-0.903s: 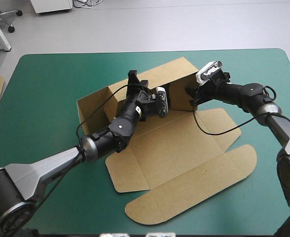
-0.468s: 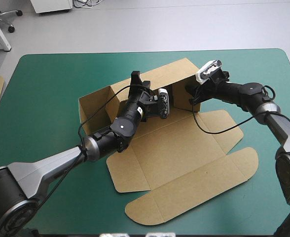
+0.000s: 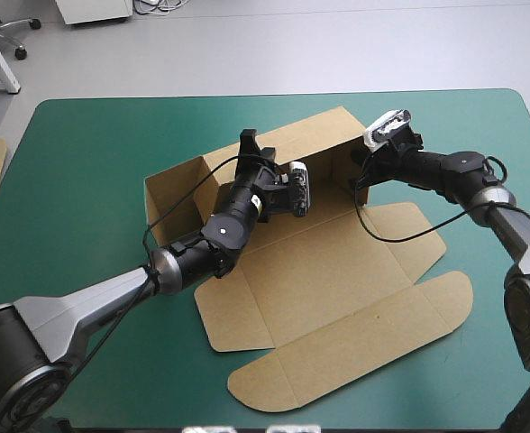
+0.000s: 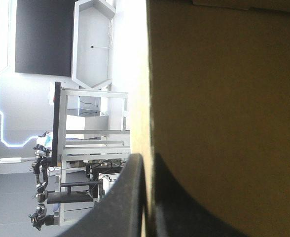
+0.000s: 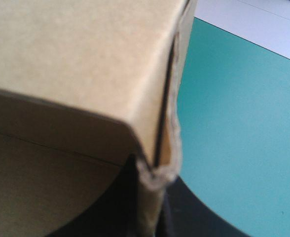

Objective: Fold the box

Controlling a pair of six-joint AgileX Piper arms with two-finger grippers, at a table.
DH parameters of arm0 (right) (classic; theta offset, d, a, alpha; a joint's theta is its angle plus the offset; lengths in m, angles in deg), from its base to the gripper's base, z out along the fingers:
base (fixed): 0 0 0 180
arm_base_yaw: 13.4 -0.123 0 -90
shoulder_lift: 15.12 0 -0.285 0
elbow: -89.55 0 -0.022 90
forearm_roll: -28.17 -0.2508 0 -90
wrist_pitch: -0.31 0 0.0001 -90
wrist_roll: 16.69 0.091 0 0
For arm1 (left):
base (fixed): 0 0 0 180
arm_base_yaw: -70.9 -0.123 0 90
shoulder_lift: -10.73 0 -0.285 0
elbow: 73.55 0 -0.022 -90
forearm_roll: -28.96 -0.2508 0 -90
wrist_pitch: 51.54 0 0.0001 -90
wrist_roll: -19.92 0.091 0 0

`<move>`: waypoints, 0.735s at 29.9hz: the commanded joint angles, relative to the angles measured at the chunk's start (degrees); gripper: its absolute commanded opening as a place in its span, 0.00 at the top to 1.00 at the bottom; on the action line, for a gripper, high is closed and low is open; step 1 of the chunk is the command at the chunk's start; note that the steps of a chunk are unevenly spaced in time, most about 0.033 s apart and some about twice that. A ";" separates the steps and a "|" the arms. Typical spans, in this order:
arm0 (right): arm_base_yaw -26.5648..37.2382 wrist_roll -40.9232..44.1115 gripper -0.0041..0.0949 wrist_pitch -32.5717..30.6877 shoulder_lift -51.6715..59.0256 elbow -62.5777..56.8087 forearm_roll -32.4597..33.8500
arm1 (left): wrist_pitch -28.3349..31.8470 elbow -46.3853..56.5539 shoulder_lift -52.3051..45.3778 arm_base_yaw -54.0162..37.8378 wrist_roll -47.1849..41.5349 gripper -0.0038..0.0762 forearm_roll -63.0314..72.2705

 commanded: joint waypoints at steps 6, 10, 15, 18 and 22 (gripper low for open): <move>-0.38 2.08 0.99 -7.92 2.86 1.77 -0.93 | 1.11 -1.81 -2.14 0.44 -0.54 0.96 -2.09; -0.38 6.14 0.99 -6.32 2.86 1.77 -0.58 | 1.11 -1.81 -3.26 0.44 -0.66 0.81 -2.09; -0.38 11.05 0.99 -4.05 2.86 1.77 -0.45 | 2.62 -1.81 -6.38 2.07 -0.85 0.60 -1.79; -0.38 14.70 0.99 -1.84 2.86 1.77 1.34 | 4.86 -1.81 -8.43 3.48 -1.27 0.59 -0.17; -0.38 22.91 0.99 -0.18 2.86 2.50 8.67 | 9.08 -1.81 -11.80 5.21 -1.43 0.59 4.36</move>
